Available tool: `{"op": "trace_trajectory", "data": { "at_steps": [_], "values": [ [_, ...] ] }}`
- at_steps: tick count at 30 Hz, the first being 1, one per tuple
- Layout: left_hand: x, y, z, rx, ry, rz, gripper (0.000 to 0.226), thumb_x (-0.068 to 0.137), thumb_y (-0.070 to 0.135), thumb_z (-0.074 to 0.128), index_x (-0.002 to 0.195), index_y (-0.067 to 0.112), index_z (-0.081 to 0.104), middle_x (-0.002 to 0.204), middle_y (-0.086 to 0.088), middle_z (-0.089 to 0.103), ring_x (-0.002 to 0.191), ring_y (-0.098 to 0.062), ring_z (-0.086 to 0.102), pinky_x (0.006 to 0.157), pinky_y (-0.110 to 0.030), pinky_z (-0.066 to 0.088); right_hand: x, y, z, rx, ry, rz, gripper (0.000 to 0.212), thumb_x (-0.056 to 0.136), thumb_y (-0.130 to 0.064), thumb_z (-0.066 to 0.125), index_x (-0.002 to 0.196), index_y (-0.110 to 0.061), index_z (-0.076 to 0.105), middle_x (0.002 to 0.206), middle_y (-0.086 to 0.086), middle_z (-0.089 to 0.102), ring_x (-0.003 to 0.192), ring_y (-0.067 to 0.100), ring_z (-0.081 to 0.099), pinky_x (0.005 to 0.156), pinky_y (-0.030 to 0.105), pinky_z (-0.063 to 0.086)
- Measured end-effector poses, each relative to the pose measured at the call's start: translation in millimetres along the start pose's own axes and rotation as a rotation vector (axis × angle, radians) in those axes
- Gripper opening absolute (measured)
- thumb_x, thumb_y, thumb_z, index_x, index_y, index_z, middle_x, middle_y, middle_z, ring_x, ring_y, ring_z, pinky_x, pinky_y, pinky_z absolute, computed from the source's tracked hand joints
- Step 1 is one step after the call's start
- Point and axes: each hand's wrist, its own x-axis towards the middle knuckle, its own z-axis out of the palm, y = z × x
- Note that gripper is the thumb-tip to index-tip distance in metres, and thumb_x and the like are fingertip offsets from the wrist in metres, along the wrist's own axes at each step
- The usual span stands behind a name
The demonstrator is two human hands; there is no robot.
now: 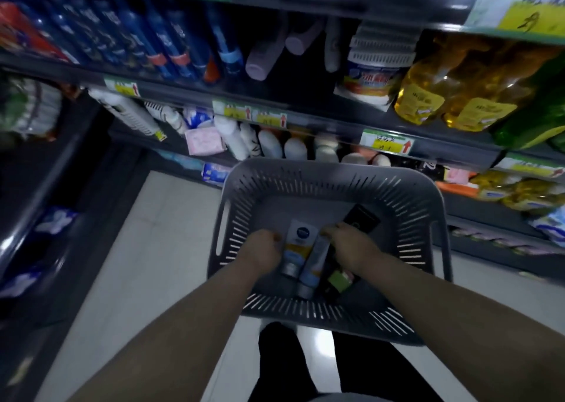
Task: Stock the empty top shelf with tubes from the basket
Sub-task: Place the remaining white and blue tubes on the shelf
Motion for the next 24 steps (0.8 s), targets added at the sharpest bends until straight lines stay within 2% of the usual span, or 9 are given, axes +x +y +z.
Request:
{"op": "trace_trajectory", "data": {
  "at_steps": [3,7,10,13,17,19,22,24],
  "values": [
    [1,-6,7,-0.036,0.034,-0.034,0.029,0.093,0.012,0.051,0.113,-0.001,0.067,0.121,-0.021,0.065,0.114,-0.031,0.060,0.095,-0.032,0.045,14,2,8,0.023,-0.025,0.017,0.038,0.093,-0.004,0.047,0.129,-0.015,0.055,0.126,0.012,0.054,0.114,0.026,0.052,0.088,0.025,0.043],
    [5,-11,10,-0.036,0.055,-0.052,0.029,0.091,0.011,0.052,0.113,0.001,0.067,0.121,-0.020,0.065,0.115,-0.031,0.060,0.095,-0.031,0.043,23,5,2,0.005,-0.024,0.012,0.023,0.092,-0.011,0.055,0.111,-0.013,0.067,0.119,0.009,0.055,0.111,0.024,0.052,0.082,0.023,0.040],
    [9,-13,11,-0.033,0.048,-0.067,0.030,0.091,0.011,0.052,0.115,0.001,0.067,0.123,-0.020,0.064,0.117,-0.031,0.059,0.097,-0.030,0.043,18,6,-4,-0.019,-0.029,-0.065,0.020,0.091,-0.022,0.058,0.110,-0.015,0.064,0.118,0.007,0.052,0.115,0.024,0.047,0.089,0.031,0.039],
    [17,-11,11,-0.033,0.022,-0.062,0.031,0.091,0.009,0.051,0.116,0.001,0.067,0.124,-0.019,0.064,0.119,-0.031,0.058,0.100,-0.031,0.043,6,2,-8,0.069,-0.042,-0.066,0.016,0.092,-0.018,0.056,0.107,-0.013,0.061,0.114,0.008,0.057,0.110,0.024,0.053,0.090,0.031,0.041],
    [33,-4,12,-0.022,-0.013,-0.055,0.031,0.091,0.013,0.052,0.119,0.008,0.065,0.127,-0.017,0.062,0.120,-0.030,0.057,0.101,-0.032,0.045,-13,7,-11,0.059,0.128,-0.029,0.013,0.093,-0.024,0.054,0.102,-0.019,0.062,0.108,0.004,0.061,0.103,0.022,0.057,0.085,0.033,0.040],
    [41,2,15,-0.002,-0.030,-0.048,0.032,0.092,0.013,0.052,0.122,0.008,0.062,0.129,-0.016,0.061,0.122,-0.030,0.055,0.103,-0.032,0.043,-18,18,-13,0.078,0.225,0.030,0.014,0.092,-0.025,0.055,0.099,-0.016,0.065,0.101,0.005,0.061,0.098,0.023,0.059,0.083,0.034,0.042],
    [50,9,22,0.033,-0.055,-0.065,0.036,0.092,0.013,0.051,0.127,0.006,0.057,0.134,-0.018,0.056,0.126,-0.031,0.052,0.103,-0.031,0.040,-18,32,-16,0.091,0.240,0.098,0.020,0.093,-0.025,0.054,0.097,-0.015,0.070,0.097,0.006,0.060,0.094,0.023,0.059,0.083,0.037,0.045],
    [54,11,30,0.046,-0.058,-0.083,0.032,0.091,0.011,0.050,0.121,0.001,0.058,0.131,-0.020,0.057,0.122,-0.032,0.054,0.100,-0.033,0.042,-13,35,-17,0.070,0.235,0.136,0.022,0.093,-0.026,0.054,0.097,-0.016,0.072,0.099,0.007,0.060,0.097,0.025,0.058,0.084,0.039,0.046]
  ]
}}
